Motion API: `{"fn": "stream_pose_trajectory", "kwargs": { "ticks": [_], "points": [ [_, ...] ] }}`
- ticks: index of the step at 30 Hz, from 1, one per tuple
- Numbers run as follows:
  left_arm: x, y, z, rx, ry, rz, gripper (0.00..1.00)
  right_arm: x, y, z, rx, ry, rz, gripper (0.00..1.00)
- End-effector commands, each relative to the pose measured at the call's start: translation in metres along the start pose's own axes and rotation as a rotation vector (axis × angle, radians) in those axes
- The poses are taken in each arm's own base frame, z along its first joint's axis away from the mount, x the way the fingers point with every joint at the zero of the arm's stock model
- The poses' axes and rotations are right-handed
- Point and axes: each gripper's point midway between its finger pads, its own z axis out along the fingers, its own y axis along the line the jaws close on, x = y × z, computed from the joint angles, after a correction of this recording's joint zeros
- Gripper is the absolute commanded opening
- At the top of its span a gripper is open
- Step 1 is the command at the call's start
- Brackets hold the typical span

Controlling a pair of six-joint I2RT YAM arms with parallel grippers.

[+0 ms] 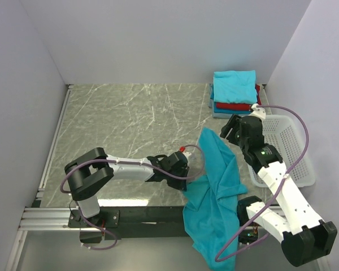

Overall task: Fold and stack the t-shirts
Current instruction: Flatten the tshirt out

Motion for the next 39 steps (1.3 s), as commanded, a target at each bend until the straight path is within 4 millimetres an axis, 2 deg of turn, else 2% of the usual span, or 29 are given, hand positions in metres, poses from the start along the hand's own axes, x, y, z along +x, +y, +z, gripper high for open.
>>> {"fn": "stream_pose_trajectory", "kwargs": {
  "ticks": [1, 5, 6, 7, 9, 11, 15, 17, 18, 19, 20, 21, 23, 24, 26, 27, 28, 29, 30, 32, 33, 34, 35, 36, 37, 38, 39],
  "points": [
    [-0.008, 0.033, -0.017, -0.185, -0.067, 0.002, 0.00, 0.000, 0.004, 0.001, -0.042, -0.007, -0.033, 0.70],
    [-0.028, 0.072, -0.043, -0.304, -0.157, -0.073, 0.00, 0.011, 0.019, 0.006, -0.131, 0.037, -0.058, 0.70],
    [-0.037, 0.090, -0.055, -0.328, -0.191, -0.109, 0.00, 0.015, 0.027, 0.007, -0.171, 0.057, -0.054, 0.70],
    [-0.042, 0.099, -0.062, -0.342, -0.208, -0.131, 0.00, 0.019, 0.031, 0.009, -0.193, 0.072, -0.055, 0.70],
    [-0.055, 0.129, -0.082, -0.387, -0.257, -0.190, 0.00, 0.022, 0.039, 0.014, -0.227, 0.079, -0.056, 0.74],
    [-0.065, 0.148, -0.097, -0.418, -0.301, -0.228, 0.00, 0.032, 0.050, 0.016, -0.273, 0.112, -0.064, 0.76],
    [-0.084, 0.203, -0.139, -0.554, -0.402, -0.337, 0.00, 0.043, 0.066, 0.034, -0.228, 0.167, -0.117, 0.78],
    [-0.090, 0.220, -0.150, -0.586, -0.428, -0.363, 0.00, 0.046, 0.074, 0.041, -0.205, 0.174, -0.149, 0.78],
    [-0.097, 0.235, -0.159, -0.610, -0.446, -0.390, 0.00, 0.060, 0.081, 0.050, -0.195, 0.215, -0.182, 0.78],
    [-0.102, 0.242, -0.163, -0.618, -0.462, -0.403, 0.00, 0.053, 0.091, 0.054, -0.197, 0.205, -0.188, 0.78],
    [-0.104, 0.250, -0.163, -0.620, -0.458, -0.418, 0.00, 0.054, 0.095, 0.059, -0.185, 0.212, -0.194, 0.78],
    [-0.112, 0.265, -0.174, -0.632, -0.484, -0.452, 0.00, 0.058, 0.103, 0.070, -0.172, 0.234, -0.208, 0.78],
    [-0.124, 0.278, -0.175, -0.604, -0.503, -0.466, 0.00, 0.060, 0.106, 0.082, -0.138, 0.249, -0.208, 0.78],
    [-0.136, 0.290, -0.187, -0.603, -0.538, -0.494, 0.00, 0.063, 0.107, 0.094, -0.107, 0.263, -0.216, 0.78],
    [-0.144, 0.303, -0.189, -0.601, -0.534, -0.513, 0.00, 0.065, 0.109, 0.104, -0.088, 0.269, -0.219, 0.78],
    [-0.158, 0.309, -0.199, -0.602, -0.561, -0.508, 0.00, 0.068, 0.110, 0.114, -0.070, 0.280, -0.227, 0.78],
    [-0.164, 0.313, -0.203, -0.607, -0.569, -0.504, 0.00, 0.068, 0.110, 0.119, -0.059, 0.279, -0.230, 0.78],
    [-0.175, 0.322, -0.210, -0.621, -0.586, -0.503, 0.00, 0.077, 0.105, 0.127, -0.030, 0.306, -0.244, 0.78],
    [-0.181, 0.327, -0.214, -0.628, -0.596, -0.504, 0.00, 0.072, 0.108, 0.131, -0.019, 0.295, -0.247, 0.78],
    [-0.188, 0.342, -0.216, -0.649, -0.587, -0.508, 0.00, 0.080, 0.104, 0.141, 0.013, 0.321, -0.260, 0.78],
    [-0.202, 0.350, -0.230, -0.664, -0.618, -0.517, 0.00, 0.076, 0.105, 0.144, 0.021, 0.314, -0.256, 0.78],
    [-0.207, 0.356, -0.234, -0.671, -0.624, -0.521, 0.00, 0.076, 0.104, 0.146, 0.034, 0.313, -0.252, 0.78],
    [-0.210, 0.366, -0.231, -0.679, -0.611, -0.526, 0.00, 0.076, 0.100, 0.150, 0.043, 0.318, -0.250, 0.78],
    [-0.227, 0.373, -0.245, -0.681, -0.653, -0.523, 0.00, 0.076, 0.101, 0.152, 0.039, 0.321, -0.243, 0.78],
    [-0.234, 0.375, -0.245, -0.658, -0.656, -0.518, 0.00, 0.076, 0.101, 0.153, 0.033, 0.327, -0.238, 0.78],
    [-0.235, 0.382, -0.237, -0.649, -0.632, -0.530, 0.00, 0.079, 0.101, 0.154, 0.023, 0.345, -0.233, 0.78],
    [-0.251, 0.383, -0.248, -0.636, -0.664, -0.524, 0.00, 0.081, 0.098, 0.155, 0.024, 0.351, -0.230, 0.78]
  ]
}}
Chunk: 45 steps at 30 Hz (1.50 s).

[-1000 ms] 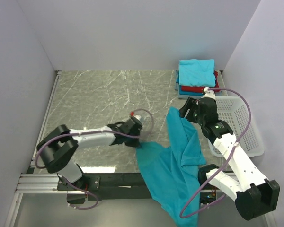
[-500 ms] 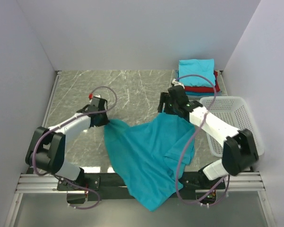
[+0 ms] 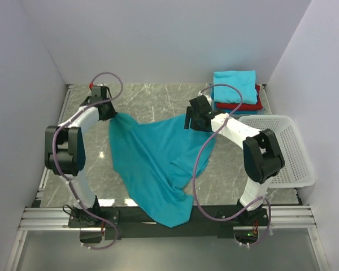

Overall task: Fold and stack the t-shirts
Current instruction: Flatten the tshirt out

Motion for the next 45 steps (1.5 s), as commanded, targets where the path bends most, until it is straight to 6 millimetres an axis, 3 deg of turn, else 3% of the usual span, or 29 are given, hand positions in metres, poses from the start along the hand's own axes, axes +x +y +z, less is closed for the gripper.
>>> {"fn": "stream_pose_trajectory", "kwargs": {
  "ticks": [1, 4, 7, 11, 17, 19, 20, 21, 22, 23, 24, 26, 27, 28, 31, 35, 36, 37, 38, 40, 41, 43, 44, 45],
  "points": [
    [-0.038, -0.011, 0.008, 0.057, -0.033, 0.011, 0.00, -0.019, -0.002, -0.001, -0.001, -0.030, 0.035, 0.78],
    [-0.041, -0.018, 0.018, 0.083, -0.021, 0.008, 0.00, -0.015, -0.010, 0.003, 0.008, -0.024, 0.026, 0.78],
    [-0.031, -0.027, 0.020, 0.148, 0.003, -0.003, 0.00, -0.016, -0.012, 0.007, 0.005, -0.031, 0.021, 0.78],
    [-0.003, -0.035, 0.011, 0.241, 0.041, -0.048, 0.00, -0.011, -0.004, 0.020, -0.028, 0.006, 0.014, 0.77],
    [0.032, -0.028, -0.002, 0.267, 0.089, -0.096, 0.00, 0.017, -0.004, 0.034, -0.043, 0.090, 0.015, 0.75],
    [0.035, -0.029, -0.006, 0.280, 0.088, -0.098, 0.00, 0.043, -0.011, 0.031, -0.038, 0.145, 0.028, 0.73],
    [0.037, -0.027, -0.009, 0.280, 0.087, -0.101, 0.00, 0.049, -0.011, 0.019, -0.045, 0.147, 0.032, 0.73],
    [0.037, -0.028, -0.011, 0.283, 0.083, -0.101, 0.00, 0.080, -0.024, 0.014, -0.014, 0.203, 0.034, 0.73],
    [0.037, -0.027, -0.012, 0.281, 0.077, -0.100, 0.00, 0.097, -0.029, 0.007, 0.001, 0.235, 0.065, 0.73],
    [0.035, -0.026, -0.013, 0.277, 0.070, -0.096, 0.00, 0.108, -0.017, -0.014, -0.059, 0.243, 0.061, 0.72],
    [0.033, -0.025, -0.013, 0.268, 0.065, -0.092, 0.00, 0.151, -0.032, -0.023, -0.037, 0.314, 0.052, 0.72],
    [0.028, -0.027, -0.015, 0.266, 0.060, -0.084, 0.01, 0.183, -0.023, -0.056, -0.095, 0.351, 0.062, 0.72],
    [0.026, -0.027, -0.015, 0.268, 0.056, -0.080, 0.00, 0.215, -0.021, -0.071, -0.105, 0.396, 0.005, 0.72],
    [0.025, -0.028, -0.016, 0.273, 0.056, -0.078, 0.00, 0.223, -0.015, -0.084, -0.120, 0.403, 0.016, 0.72],
    [0.021, -0.032, -0.018, 0.290, 0.051, -0.072, 0.00, 0.204, 0.000, -0.116, -0.207, 0.321, 0.022, 0.73],
    [0.024, -0.035, -0.018, 0.312, 0.068, -0.064, 0.00, 0.109, -0.010, -0.128, -0.182, 0.036, 0.094, 0.79],
    [0.025, -0.035, -0.018, 0.312, 0.073, -0.062, 0.00, 0.099, -0.012, -0.126, -0.195, 0.038, 0.116, 0.79],
    [0.025, -0.036, -0.019, 0.316, 0.073, -0.062, 0.00, 0.085, -0.032, -0.112, -0.148, 0.039, 0.159, 0.79],
    [0.029, -0.034, -0.018, 0.312, 0.080, -0.064, 0.00, 0.071, -0.035, -0.108, -0.144, 0.026, 0.168, 0.79],
    [0.029, -0.033, -0.019, 0.307, 0.075, -0.069, 0.00, 0.057, -0.067, -0.084, -0.002, 0.024, 0.181, 0.79],
    [0.033, -0.031, -0.019, 0.301, 0.079, -0.074, 0.00, 0.041, -0.070, -0.082, 0.027, 0.002, 0.179, 0.79],
    [0.033, -0.031, -0.020, 0.304, 0.079, -0.082, 0.00, 0.032, -0.092, -0.061, 0.146, 0.008, 0.184, 0.79],
    [0.034, -0.030, -0.020, 0.302, 0.079, -0.082, 0.00, 0.018, -0.098, -0.057, 0.169, -0.009, 0.210, 0.78],
    [0.034, -0.030, -0.021, 0.300, 0.079, -0.082, 0.00, 0.020, -0.103, -0.043, 0.199, 0.021, 0.216, 0.77]
  ]
}}
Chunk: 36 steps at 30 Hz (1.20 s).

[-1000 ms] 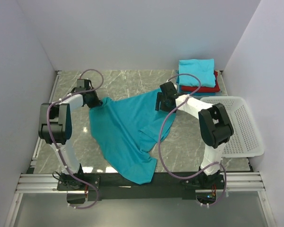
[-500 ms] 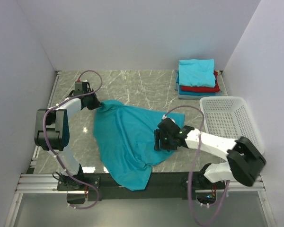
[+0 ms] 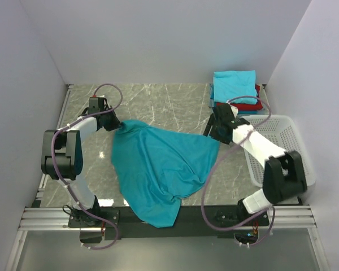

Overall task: Fold and stack the t-shirts
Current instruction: Flatten the tshirt out

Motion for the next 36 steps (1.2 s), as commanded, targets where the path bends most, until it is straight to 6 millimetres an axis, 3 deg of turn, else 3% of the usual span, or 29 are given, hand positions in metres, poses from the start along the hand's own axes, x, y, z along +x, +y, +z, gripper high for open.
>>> {"fn": "stream_pose_trajectory", "kwargs": {
  "ticks": [1, 2, 6, 12, 23, 27, 29, 34, 36],
  "points": [
    [-0.016, -0.017, -0.014, 0.050, -0.057, 0.015, 0.00, -0.025, -0.022, 0.027, 0.149, -0.026, -0.011, 0.76],
    [-0.015, -0.016, -0.014, 0.046, -0.056, 0.014, 0.00, -0.036, -0.022, 0.032, 0.153, -0.039, 0.012, 0.74],
    [-0.013, -0.016, -0.012, 0.045, -0.047, 0.013, 0.00, -0.045, -0.027, 0.060, 0.241, -0.023, 0.028, 0.67],
    [-0.011, -0.010, -0.014, 0.020, -0.048, 0.016, 0.00, -0.036, -0.039, 0.089, 0.323, 0.023, 0.033, 0.58],
    [-0.005, -0.005, -0.019, 0.009, -0.051, 0.009, 0.00, -0.008, -0.049, 0.092, 0.314, 0.072, 0.036, 0.47],
    [-0.004, -0.004, -0.022, 0.001, -0.056, 0.010, 0.00, -0.009, -0.049, 0.094, 0.318, 0.066, 0.041, 0.38],
    [-0.006, -0.005, -0.025, 0.001, -0.065, 0.013, 0.00, -0.012, -0.046, 0.093, 0.306, 0.058, 0.034, 0.25],
    [-0.013, -0.012, -0.034, 0.022, -0.092, 0.021, 0.00, -0.025, -0.043, 0.099, 0.317, 0.045, 0.009, 0.26],
    [-0.015, -0.014, -0.037, 0.023, -0.100, 0.022, 0.00, -0.024, -0.038, 0.102, 0.288, 0.054, 0.007, 0.15]
  ]
}}
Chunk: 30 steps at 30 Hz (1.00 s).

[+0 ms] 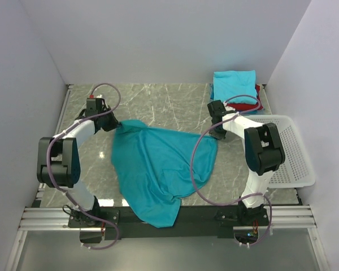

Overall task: Fold and stack the t-shirts
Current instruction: Flatten the tshirt out

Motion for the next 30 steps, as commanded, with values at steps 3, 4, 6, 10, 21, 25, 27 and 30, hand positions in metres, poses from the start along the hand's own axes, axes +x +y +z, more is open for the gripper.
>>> {"fn": "stream_pose_trajectory", "kwargs": {
  "ticks": [3, 4, 6, 10, 21, 25, 27, 30],
  "points": [
    [-0.023, -0.016, -0.023, 0.031, -0.091, 0.019, 0.00, -0.021, 0.012, -0.007, -0.050, -0.058, -0.003, 0.08],
    [-0.026, -0.018, -0.026, 0.033, -0.104, 0.020, 0.00, -0.026, 0.013, -0.010, -0.063, -0.074, 0.000, 0.05],
    [-0.039, -0.029, -0.039, 0.057, -0.147, 0.022, 0.00, -0.039, 0.015, -0.028, -0.100, -0.124, -0.004, 0.01],
    [-0.065, -0.050, -0.077, 0.106, -0.265, 0.006, 0.00, -0.065, 0.022, -0.076, -0.212, -0.234, -0.002, 0.00],
    [-0.132, -0.123, -0.328, 0.313, -0.848, 0.038, 0.01, -0.108, -0.007, -0.327, -0.683, -0.678, 0.025, 0.00],
    [-0.129, -0.152, -0.417, 0.421, -0.972, 0.109, 0.01, -0.104, -0.033, -0.414, -0.830, -0.819, 0.018, 0.00],
    [-0.125, -0.162, -0.468, 0.457, -1.048, 0.144, 0.01, -0.102, -0.054, -0.463, -0.892, -0.917, 0.030, 0.00],
    [-0.118, -0.171, -0.528, 0.482, -1.134, 0.184, 0.00, -0.086, -0.078, -0.514, -0.976, -0.991, 0.013, 0.00]
  ]
}}
